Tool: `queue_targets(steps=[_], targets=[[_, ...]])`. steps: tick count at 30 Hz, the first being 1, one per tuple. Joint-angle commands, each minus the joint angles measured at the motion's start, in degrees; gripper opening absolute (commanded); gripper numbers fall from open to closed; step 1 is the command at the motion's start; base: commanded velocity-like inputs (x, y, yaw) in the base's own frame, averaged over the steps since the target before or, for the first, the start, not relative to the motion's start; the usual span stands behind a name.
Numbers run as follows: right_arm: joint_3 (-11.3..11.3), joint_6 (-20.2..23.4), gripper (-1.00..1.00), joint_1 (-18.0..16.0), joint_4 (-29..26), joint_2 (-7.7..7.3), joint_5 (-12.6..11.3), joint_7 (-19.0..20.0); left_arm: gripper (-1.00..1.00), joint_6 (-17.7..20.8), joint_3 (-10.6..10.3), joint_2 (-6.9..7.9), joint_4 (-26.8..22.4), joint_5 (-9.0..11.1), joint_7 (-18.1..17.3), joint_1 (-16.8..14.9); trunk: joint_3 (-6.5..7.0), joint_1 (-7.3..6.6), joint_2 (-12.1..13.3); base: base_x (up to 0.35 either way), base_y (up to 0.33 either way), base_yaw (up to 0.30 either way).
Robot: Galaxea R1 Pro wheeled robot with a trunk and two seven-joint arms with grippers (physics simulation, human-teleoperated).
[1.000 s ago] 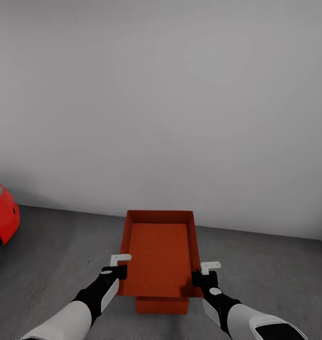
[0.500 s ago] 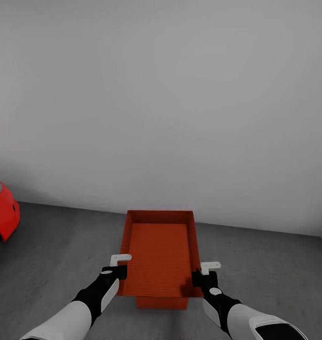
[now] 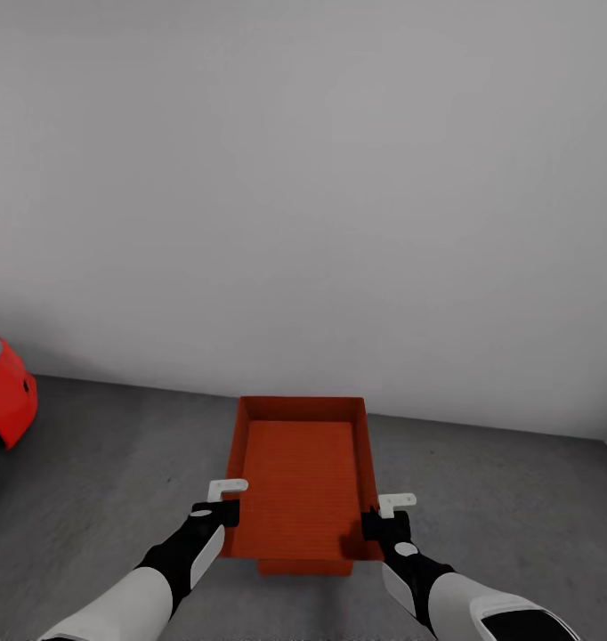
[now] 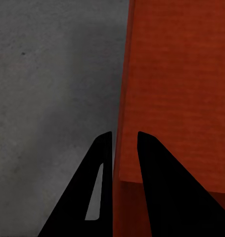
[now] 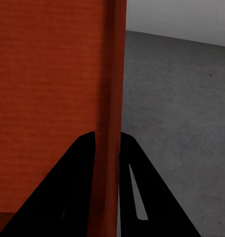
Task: Move the two storage containers from the living room to the garage. In the garage, place one container on the floor and stack the other container on top of it (either order is fine).
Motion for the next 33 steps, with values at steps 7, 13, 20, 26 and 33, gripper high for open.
queue_targets(steps=[7, 13, 20, 26, 33], targets=[[-1.38, -0.33, -1.00, -0.05, 0.19, -0.06, -1.39, -0.44, -1.00, 0.46, 2.53, 0.08, -2.44, -0.59, 0.81, -0.07, -0.19, 0.03, -0.13, 0.021, 0.000, 0.000], [-1.38, -0.33, -1.00, -0.02, 0.19, -0.10, -1.73, -0.41, -1.00, 0.46, 2.54, 0.15, -2.37, -0.59, 0.81, -0.07, -0.19, 0.03, -0.13, 0.222, 0.000, 0.000], [-1.38, -0.31, -1.00, -0.02, 0.19, -0.19, -2.92, -0.28, -1.00, 0.46, 2.53, 0.11, -2.35, -0.59, 0.81, -0.07, -0.19, 0.03, -0.13, 0.311, 0.000, 0.000], [-1.38, -0.33, -1.00, -0.02, 0.19, -0.21, -3.05, -0.24, -1.00, 0.46, 2.53, 0.11, -2.35, -0.59, 0.81, -0.07, -0.19, 0.03, -0.13, 0.320, 0.000, 0.000], [-1.38, -0.31, -1.00, -0.05, 0.19, -0.22, -3.06, -0.17, -1.00, 0.46, 2.53, 0.09, -2.35, -0.59, 0.81, -0.07, -0.19, 0.03, -0.13, 0.321, 0.000, 0.000]])
